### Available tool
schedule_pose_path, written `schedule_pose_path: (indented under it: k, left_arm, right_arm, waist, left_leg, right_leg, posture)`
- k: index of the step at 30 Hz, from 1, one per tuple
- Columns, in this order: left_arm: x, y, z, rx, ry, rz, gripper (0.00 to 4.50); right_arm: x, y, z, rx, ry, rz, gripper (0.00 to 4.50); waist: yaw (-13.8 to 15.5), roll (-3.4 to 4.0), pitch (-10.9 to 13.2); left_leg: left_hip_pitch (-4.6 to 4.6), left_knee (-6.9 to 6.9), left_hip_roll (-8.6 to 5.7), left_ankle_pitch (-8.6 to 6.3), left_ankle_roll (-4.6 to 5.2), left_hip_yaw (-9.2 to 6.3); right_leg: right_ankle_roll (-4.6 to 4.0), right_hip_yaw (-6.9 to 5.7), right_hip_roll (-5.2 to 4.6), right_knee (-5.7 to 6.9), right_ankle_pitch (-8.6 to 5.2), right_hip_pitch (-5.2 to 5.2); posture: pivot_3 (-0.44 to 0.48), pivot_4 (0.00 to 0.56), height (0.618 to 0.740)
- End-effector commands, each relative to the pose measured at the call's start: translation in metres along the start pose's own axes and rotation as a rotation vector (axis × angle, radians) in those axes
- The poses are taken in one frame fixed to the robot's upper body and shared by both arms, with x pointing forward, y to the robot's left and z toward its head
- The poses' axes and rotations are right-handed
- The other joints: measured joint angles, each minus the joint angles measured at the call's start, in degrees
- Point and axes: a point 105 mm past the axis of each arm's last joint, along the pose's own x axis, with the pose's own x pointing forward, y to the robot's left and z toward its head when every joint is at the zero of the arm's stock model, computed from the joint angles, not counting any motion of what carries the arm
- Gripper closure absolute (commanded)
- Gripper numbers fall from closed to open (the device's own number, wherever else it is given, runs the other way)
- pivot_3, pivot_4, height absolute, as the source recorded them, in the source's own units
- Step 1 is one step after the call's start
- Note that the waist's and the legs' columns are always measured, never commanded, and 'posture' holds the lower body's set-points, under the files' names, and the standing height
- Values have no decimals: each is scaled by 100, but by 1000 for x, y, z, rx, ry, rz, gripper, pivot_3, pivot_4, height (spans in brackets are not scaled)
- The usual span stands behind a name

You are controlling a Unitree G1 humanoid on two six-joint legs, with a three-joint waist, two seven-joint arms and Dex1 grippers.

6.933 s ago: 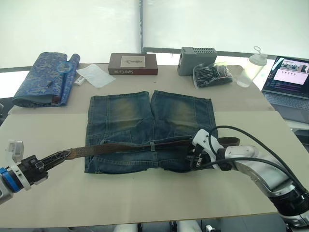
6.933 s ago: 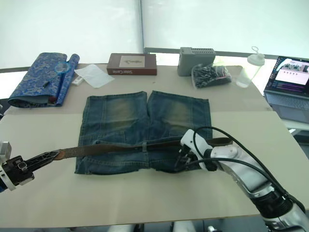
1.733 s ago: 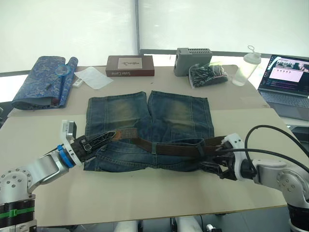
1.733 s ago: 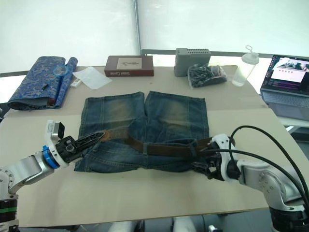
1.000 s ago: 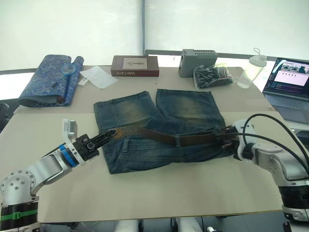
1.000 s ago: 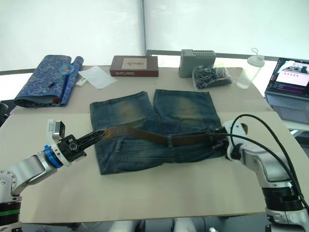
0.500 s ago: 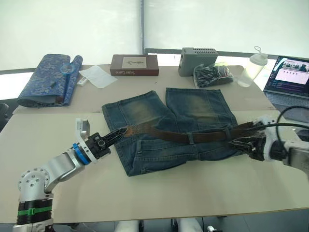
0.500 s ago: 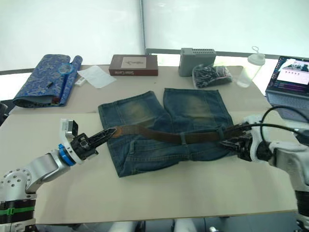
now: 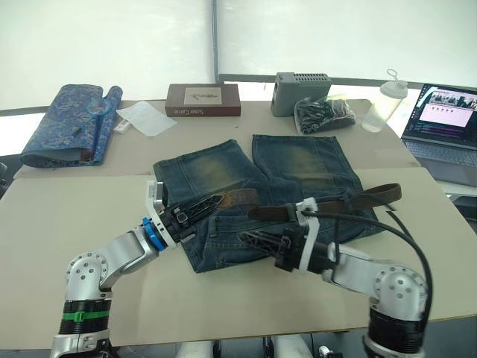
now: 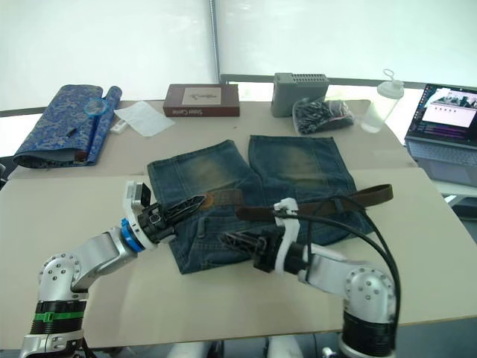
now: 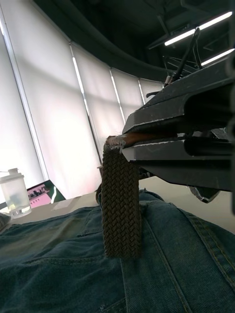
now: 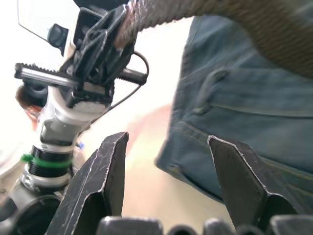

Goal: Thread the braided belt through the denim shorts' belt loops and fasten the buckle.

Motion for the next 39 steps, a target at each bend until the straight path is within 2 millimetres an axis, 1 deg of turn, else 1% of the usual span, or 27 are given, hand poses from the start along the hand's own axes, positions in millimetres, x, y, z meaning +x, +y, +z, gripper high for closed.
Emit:
schedule_pose_path:
  k: [1,5,10,11,15,17,18,20,23,25,26,28,30,32,33,34,37,39]
  left_arm:
    - [-1,-7,-1,31,17,-20,4500]
    - [-3,-7,-5,37,28,-13,4500]
    - [-3,-7,-9,44,27,-4,4500]
    - [-3,-7,-10,45,27,-3,4500]
    - [-2,-7,-11,52,29,2,4500]
    - [-2,-6,-12,62,33,8,4500]
    - [-2,-6,-12,70,35,14,4500]
    - [-2,-5,-12,102,35,28,4500]
    - [-7,0,-9,226,41,91,4500]
    - [-12,1,-6,292,53,122,3711]
    - [-16,-2,-6,375,77,136,3438]
    - [-26,-5,-4,590,125,192,2484]
    - [-38,-4,-7,791,205,233,1592]
    - [-49,-4,-11,918,261,225,615]
    - [-55,-6,-9,957,251,221,206]
    - [-63,-7,-6,1003,251,227,85]
    - [-81,-3,-7,1104,290,246,85]
    - [-90,0,-8,1133,302,258,85]
  right_arm:
    - [4,5,21,62,-117,16,1579]
    - [6,9,30,103,-150,40,1579]
    - [10,11,32,111,-135,47,1579]
    - [11,11,32,110,-129,47,2084]
    - [15,13,33,102,-122,52,3327]
    - [17,13,34,92,-123,45,4170]
    - [18,13,35,90,-124,43,4403]
    - [19,11,35,75,-123,27,4460]
    - [21,10,37,55,-122,14,4460]
    - [23,8,37,27,-109,-7,4500]
    - [25,7,36,22,-101,-16,4500]
    - [29,4,33,-9,-62,-48,4500]
    - [32,-1,29,-26,-31,-84,4500]
    - [34,-7,24,-67,10,-123,4500]
    - [36,-12,20,-85,31,-153,4500]
    - [38,-16,16,-104,54,-175,4500]
    - [41,-21,10,-125,79,-210,4500]
    - [42,-25,9,-130,80,-237,4500]
  waist:
    - [1,0,0]
    - [-15,1,1]
    - [-67,2,1]
    - [-68,2,1]
    - [-75,2,1]
    - [-82,2,1]
    - [-81,2,1]
    - [-78,2,1]
    - [-88,2,1]
    - [-98,3,2]
    - [-109,3,2]
    - [-130,5,4]
    - [-144,7,4]
    - [-141,16,6]
    - [-142,23,6]
    - [-139,25,7]
    - [-139,24,7]
    - [-130,25,7]
  left_leg:
    - [1,1,0,0,1,0]
    - [6,0,5,0,1,-1]
    - [9,-3,12,0,0,-1]
    - [8,-3,11,0,0,-1]
    - [8,-3,11,0,1,-1]
    - [8,-3,10,0,1,0]
    - [8,-3,11,0,1,0]
    - [8,-3,11,0,1,-1]
    - [7,-3,10,0,1,1]
    - [7,-4,11,0,1,1]
    - [7,-5,11,0,1,1]
    - [8,-10,12,0,1,2]
    - [8,-19,13,0,0,4]
    - [9,-27,13,-1,-1,7]
    - [8,-31,14,-1,-1,10]
    - [8,-33,13,-1,-1,13]
    - [-11,-30,18,-1,-1,14]
    - [-18,-29,19,0,-2,14]
  right_leg:
    - [0,-1,0,0,0,1]
    - [-1,-4,7,0,-1,5]
    - [-5,-2,15,1,-3,4]
    - [-5,-3,15,1,-3,5]
    - [-5,-3,15,1,-4,5]
    - [-4,-2,15,0,-4,5]
    - [-4,-2,15,0,-4,5]
    - [-4,-3,15,0,-4,5]
    - [-5,-3,15,-1,-4,5]
    - [-5,-3,16,-2,-4,4]
    - [-5,-2,17,-1,-4,4]
    - [-8,-3,18,-3,-6,2]
    - [-19,-1,20,-6,-13,-3]
    - [-35,0,19,-6,-22,-7]
    - [-46,1,18,-9,-29,-8]
    - [-50,3,15,-10,-31,-12]
    - [-49,4,14,-10,-31,-33]
    - [-47,5,13,-5,-29,-43]
  posture:
    - [0,150,740]
    - [0,150,740]
    - [0,150,740]
    - [0,150,740]
    - [0,150,740]
    - [0,150,740]
    - [0,150,740]
    - [0,150,740]
    - [0,150,740]
    - [0,150,740]
    - [0,150,740]
    - [0,150,740]
    - [0,150,740]
    - [0,150,740]
    - [0,150,740]
    - [0,150,740]
    - [0,150,740]
    - [0,150,740]
